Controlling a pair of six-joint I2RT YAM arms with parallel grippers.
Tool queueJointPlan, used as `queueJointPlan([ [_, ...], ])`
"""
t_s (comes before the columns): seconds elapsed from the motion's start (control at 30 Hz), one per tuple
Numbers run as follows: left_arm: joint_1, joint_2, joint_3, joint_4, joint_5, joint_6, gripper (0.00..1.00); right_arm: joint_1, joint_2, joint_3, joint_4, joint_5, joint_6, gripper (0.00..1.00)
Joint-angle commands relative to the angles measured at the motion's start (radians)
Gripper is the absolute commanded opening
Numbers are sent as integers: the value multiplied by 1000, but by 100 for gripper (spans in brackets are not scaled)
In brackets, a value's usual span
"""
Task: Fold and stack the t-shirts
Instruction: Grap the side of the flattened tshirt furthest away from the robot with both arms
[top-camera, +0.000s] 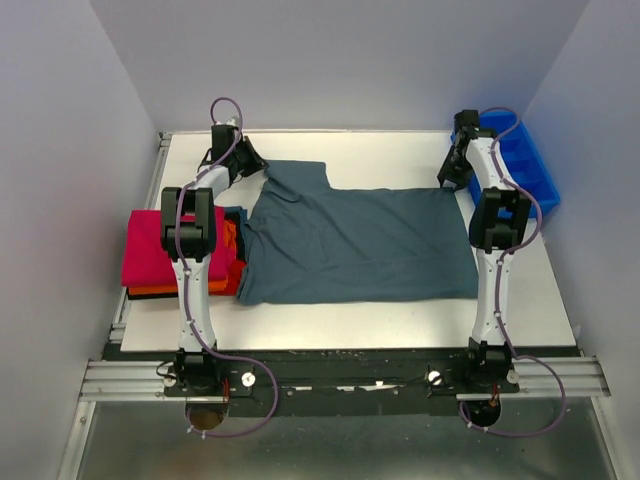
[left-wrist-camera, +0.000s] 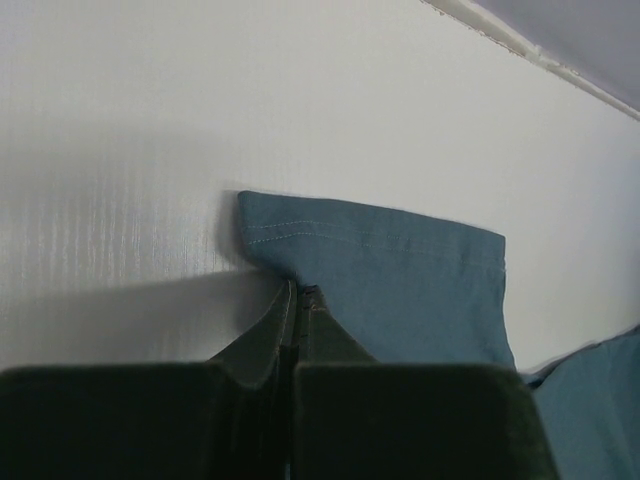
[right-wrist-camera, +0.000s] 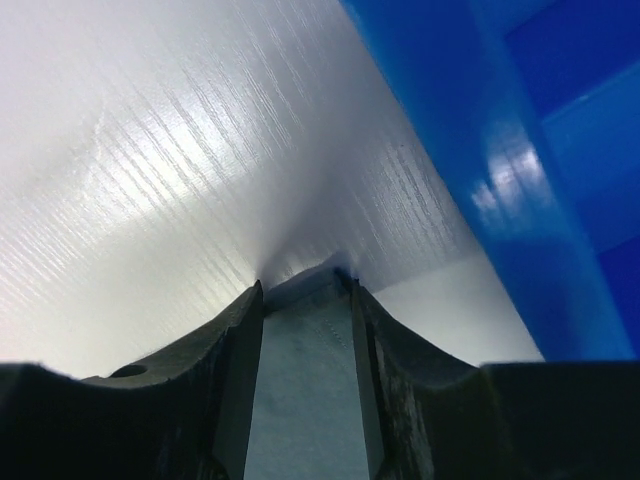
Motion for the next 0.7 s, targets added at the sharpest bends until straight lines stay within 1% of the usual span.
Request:
queueJointPlan([
  [0.0, 8, -60, -12, 25, 17, 7, 0, -16, 35, 36, -57, -26, -21, 46],
  [0.1, 8, -62, -13, 26, 20, 9, 0, -22, 43, 47, -63, -30, -21, 32],
  [0.17, 8, -60, -9, 19, 20, 12, 0, -22, 32, 38, -55, -35, -21, 18],
  [0.2, 6, -60, -8, 21, 21, 12, 0, -21, 20, 20, -42, -35, -21, 14],
  [0.37, -11, -62, 1, 19, 18, 15, 0, -21, -90, -135, 75, -14, -24, 9],
  [0.5, -29, -48, 18, 41, 1, 15, 0, -22, -130, -140, 77, 2, -25, 9],
  [0.57, -40, -28, 52, 27, -3, 12, 0, -21, -149, -148, 83, 5, -24, 9],
  [0.6, -44, -21, 67, 19, -8, 15, 0, -21, -166, -157, 86, 5, -24, 8],
  [0.63, -49, -16, 76, 12, -12, 16, 0, -21, -181, -169, 93, 8, -21, 4],
  [0.67, -52, -14, 81, 12, -15, 18, 0, -21, -201, -187, 106, 12, -19, 4],
])
